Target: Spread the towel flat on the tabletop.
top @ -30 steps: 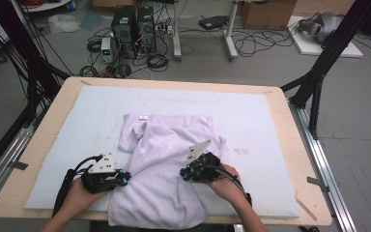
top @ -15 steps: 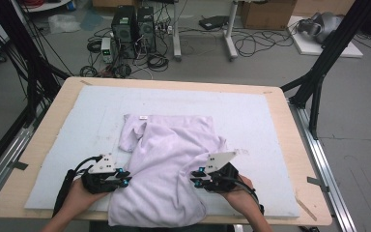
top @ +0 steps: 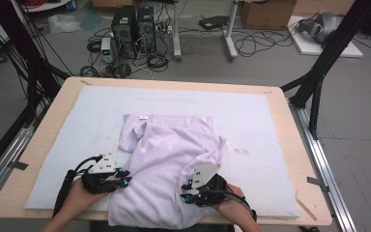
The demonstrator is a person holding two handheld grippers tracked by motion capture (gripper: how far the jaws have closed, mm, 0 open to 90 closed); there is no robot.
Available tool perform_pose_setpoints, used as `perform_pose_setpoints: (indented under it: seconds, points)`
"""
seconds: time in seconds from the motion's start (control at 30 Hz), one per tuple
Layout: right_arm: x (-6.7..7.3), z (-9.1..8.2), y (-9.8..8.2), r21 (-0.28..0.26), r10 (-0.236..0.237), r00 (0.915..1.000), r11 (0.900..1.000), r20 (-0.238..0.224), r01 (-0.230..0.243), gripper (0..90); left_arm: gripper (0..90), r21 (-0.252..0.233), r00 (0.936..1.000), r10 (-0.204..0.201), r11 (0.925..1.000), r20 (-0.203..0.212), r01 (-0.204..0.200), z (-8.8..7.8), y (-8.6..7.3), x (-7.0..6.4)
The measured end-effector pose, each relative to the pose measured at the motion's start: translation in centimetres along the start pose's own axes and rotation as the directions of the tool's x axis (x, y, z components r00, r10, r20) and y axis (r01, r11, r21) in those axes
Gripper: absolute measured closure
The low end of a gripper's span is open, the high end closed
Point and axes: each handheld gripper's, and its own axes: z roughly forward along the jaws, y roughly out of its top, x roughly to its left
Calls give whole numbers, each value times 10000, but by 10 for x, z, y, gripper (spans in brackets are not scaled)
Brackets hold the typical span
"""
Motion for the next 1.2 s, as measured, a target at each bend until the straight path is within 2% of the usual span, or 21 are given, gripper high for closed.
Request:
perform_pose_setpoints:
  seconds: [0.1, 0.17, 0.2, 0.27, 0.4, 0.57, 0.67, 0.8, 0.9, 0.97, 1.03, 1.1, 1.2]
  points:
    - [-4, 8, 1, 190, 96, 10000, 9998, 18, -97, 706, 725, 27, 10000, 53, 10000, -68, -53, 0, 0, -1]
    - [-5, 12, 0, 248, 78, 10000, 9997, -15, -78, 762, 723, -1, 9999, 52, 10000, -87, -52, 0, 0, -1]
    - [-6, 12, -1, 207, 130, 9999, 9997, -80, -129, 836, 724, -1, 10000, 53, 10000, -80, -53, 0, 0, -1]
    - [-6, 9, -2, 307, 139, 9998, 9994, -119, -135, 868, 728, 35, 10000, 80, 10000, -44, -80, 0, 0, 0]
    - [-1, -6, -10, 208, 323, 9994, 9993, -96, -321, 871, 730, -5, 10000, 62, 10000, -38, -62, 0, -1, 0]
    - [16, -39, -26, 32, 565, 9982, 9984, 213, -566, 872, 730, 38, 10000, 59, 10000, -60, -59, 0, 0, -1]
    - [25, -59, -33, -317, 736, 9966, 9969, 377, -724, 867, 729, 26, 10000, 57, 10000, -66, -57, 0, 0, -1]
    - [21, -70, -36, -641, 934, 9935, 9939, 648, -892, 825, 728, 32, 10000, 22, 10000, -76, -22, 0, 0, -1]
    - [9, -64, -43, -512, 1196, 9888, 9920, 895, -1154, 768, 725, 22, 9999, 40, 10000, -105, -40, 0, 0, -1]
    - [2, -55, -47, -337, 1437, 9858, 9894, 867, -1413, 670, 725, 29, 10000, 44, 10000, -75, -44, 0, 0, -1]
    - [-1, -44, -48, -225, 1637, 9844, 9864, 641, -1626, 643, 724, 4, 10000, 28, 10000, -61, -28, 0, 0, 0]
    - [-1, -36, -47, -210, 1567, 9865, 9875, 464, -1559, 661, 724, -4, 10000, 7, 10000, -32, -8, 0, 0, 0]
    - [-2, -23, -42, -14, 1340, 9908, 9910, 171, -1340, 819, 742, 38, 10000, 54, 10000, -19, -54, 0, 0, -1]
